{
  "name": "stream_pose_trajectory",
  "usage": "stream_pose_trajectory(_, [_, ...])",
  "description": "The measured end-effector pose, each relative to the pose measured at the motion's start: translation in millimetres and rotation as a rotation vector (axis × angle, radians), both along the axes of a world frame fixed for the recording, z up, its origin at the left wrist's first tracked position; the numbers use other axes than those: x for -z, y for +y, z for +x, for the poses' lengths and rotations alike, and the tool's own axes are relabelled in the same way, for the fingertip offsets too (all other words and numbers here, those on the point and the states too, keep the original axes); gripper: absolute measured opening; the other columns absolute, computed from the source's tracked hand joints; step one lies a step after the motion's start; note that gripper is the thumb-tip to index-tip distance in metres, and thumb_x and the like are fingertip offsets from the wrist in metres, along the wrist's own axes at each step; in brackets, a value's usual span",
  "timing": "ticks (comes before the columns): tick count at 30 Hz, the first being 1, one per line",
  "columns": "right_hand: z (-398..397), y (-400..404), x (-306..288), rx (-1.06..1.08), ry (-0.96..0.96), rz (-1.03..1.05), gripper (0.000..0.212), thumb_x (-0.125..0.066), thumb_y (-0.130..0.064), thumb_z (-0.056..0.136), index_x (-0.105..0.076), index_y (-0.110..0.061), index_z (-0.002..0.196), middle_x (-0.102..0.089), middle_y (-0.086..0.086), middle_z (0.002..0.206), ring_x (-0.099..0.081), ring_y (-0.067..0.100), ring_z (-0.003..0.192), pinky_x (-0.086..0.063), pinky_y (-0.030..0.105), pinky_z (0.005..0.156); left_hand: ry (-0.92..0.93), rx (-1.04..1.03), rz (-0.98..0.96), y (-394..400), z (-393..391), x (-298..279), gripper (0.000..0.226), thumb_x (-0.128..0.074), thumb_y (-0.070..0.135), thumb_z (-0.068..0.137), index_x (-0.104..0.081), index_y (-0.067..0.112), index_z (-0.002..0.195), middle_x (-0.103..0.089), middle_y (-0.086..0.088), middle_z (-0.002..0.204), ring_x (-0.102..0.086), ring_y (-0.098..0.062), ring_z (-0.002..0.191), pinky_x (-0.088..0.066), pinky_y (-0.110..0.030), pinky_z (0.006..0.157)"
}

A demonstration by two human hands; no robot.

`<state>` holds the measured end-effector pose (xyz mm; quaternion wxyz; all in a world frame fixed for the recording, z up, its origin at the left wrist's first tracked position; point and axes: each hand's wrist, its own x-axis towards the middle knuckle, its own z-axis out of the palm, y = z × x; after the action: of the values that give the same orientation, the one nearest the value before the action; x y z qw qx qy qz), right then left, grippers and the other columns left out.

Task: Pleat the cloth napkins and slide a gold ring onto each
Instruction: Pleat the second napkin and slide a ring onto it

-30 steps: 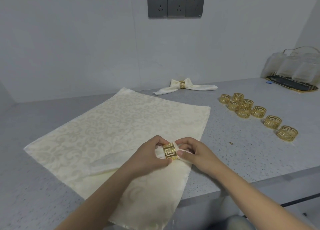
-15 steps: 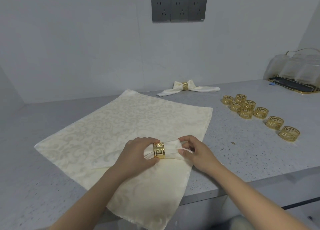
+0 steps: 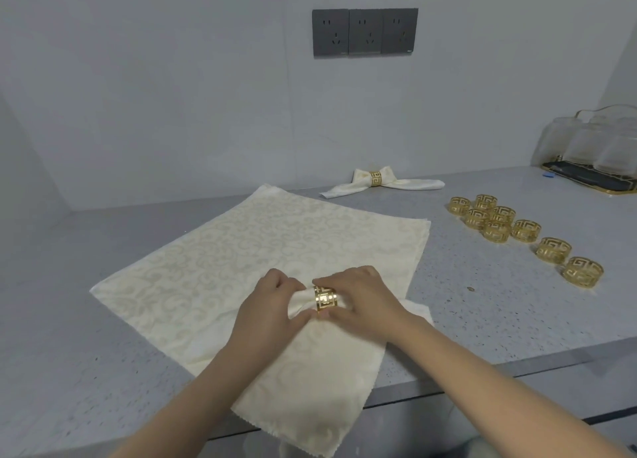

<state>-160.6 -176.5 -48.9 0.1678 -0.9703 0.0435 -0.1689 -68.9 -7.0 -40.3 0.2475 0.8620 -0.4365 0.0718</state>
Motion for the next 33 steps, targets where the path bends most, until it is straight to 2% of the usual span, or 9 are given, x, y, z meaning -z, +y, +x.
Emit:
stream_pose_trajectory(6, [1,3,4,0.09,-0.009,0.008,0.049,-0.054,-0.055,0.087,-0.049,-0.038,0.133,-0.058,-0.015,0.128,-0.051,0.014,0.113,-0.026,0.026,0.087,0.077,-0.052,-0.006,8,-10,-1,0.019,-0.058,0.036,0.091,-0.056,0.021,0.079,-0.057,0.006,0.09,-0.053,-0.012,0.083,-0.036,-0.024,0.069])
stream_pose_trajectory(11, [-5,8,10,0.102,0.012,-0.08,0.058,-0.032,-0.068,0.085,-0.043,-0.044,0.136,-0.052,-0.01,0.133,-0.048,0.018,0.117,-0.021,0.028,0.091,0.326,-0.024,0.042,2,-3,-9,0.048,-0.063,0.031,0.086,-0.036,0.021,0.047,-0.039,0.007,0.051,-0.042,-0.011,0.052,-0.036,-0.03,0.057])
stream_pose_trajectory(14, [-9,2,8,0.152,0.088,0.123,0.053,-0.025,-0.061,0.094,-0.034,-0.043,0.142,-0.046,-0.005,0.137,-0.034,0.022,0.128,-0.017,0.032,0.102,0.319,-0.029,0.005,2,4,-9,0.054,-0.056,0.033,0.092,-0.026,0.015,0.05,-0.024,0.002,0.047,-0.023,-0.011,0.041,-0.023,-0.026,0.048])
stream_pose_trajectory(16, [-11,-1,4,0.338,0.088,0.287,0.051,-0.025,-0.053,0.097,-0.047,-0.029,0.136,-0.059,0.0,0.117,-0.042,0.029,0.123,-0.026,0.039,0.102,0.301,-0.108,-0.068,3,6,-4,0.05,-0.056,0.036,0.092,-0.031,0.017,0.053,-0.032,0.006,0.053,-0.029,-0.008,0.044,-0.024,-0.023,0.047])
stream_pose_trajectory(18, [-12,-2,3,0.542,0.136,0.241,0.041,-0.028,-0.052,0.096,-0.057,-0.027,0.082,-0.059,0.003,0.09,-0.051,0.03,0.104,-0.034,0.038,0.088,0.274,-0.203,-0.058,5,7,1,0.033,-0.054,0.047,0.09,-0.047,0.02,0.072,-0.05,0.007,0.075,-0.05,-0.01,0.066,-0.035,-0.025,0.058])
stream_pose_trajectory(20, [-14,2,1,0.597,0.182,0.247,0.046,-0.034,-0.052,0.095,-0.036,-0.024,0.059,-0.048,-0.002,0.071,-0.048,0.025,0.086,-0.032,0.035,0.076,0.284,-0.277,0.02,4,7,5,0.038,-0.051,0.056,0.088,-0.051,0.018,0.089,-0.057,0.006,0.086,-0.056,-0.015,0.082,-0.04,-0.029,0.067])
stream_pose_trajectory(26, [-18,4,-10,0.403,-0.022,0.833,0.025,-0.054,-0.031,0.095,-0.044,-0.016,0.077,-0.039,-0.008,0.059,-0.036,0.009,0.053,-0.029,0.023,0.055,0.55,-0.209,-0.326,-1,4,-3,0.018,-0.059,0.034,0.091,-0.056,0.017,0.085,-0.057,0.008,0.074,-0.052,-0.006,0.065,-0.037,-0.02,0.057])
stream_pose_trajectory(30, [-20,-2,-25,0.231,-0.02,0.656,0.016,-0.057,-0.022,0.094,-0.06,-0.014,0.08,-0.039,-0.012,0.041,-0.035,0.003,0.041,-0.027,0.016,0.046,0.544,-0.104,-0.427,-1,10,-13,0.009,-0.062,0.029,0.09,-0.059,0.021,0.089,-0.061,0.009,0.073,-0.055,-0.004,0.068,-0.036,-0.012,0.056])
stream_pose_trajectory(33, [-16,-7,-37,0.116,0.171,0.442,0.019,-0.059,-0.025,0.092,-0.06,-0.024,0.074,-0.044,-0.009,0.052,-0.035,0.004,0.047,-0.027,0.024,0.052,0.383,0.022,-0.35,-4,16,-19,0.01,-0.066,0.023,0.087,-0.059,0.024,0.08,-0.061,0.005,0.07,-0.051,-0.003,0.063,-0.036,-0.012,0.056])
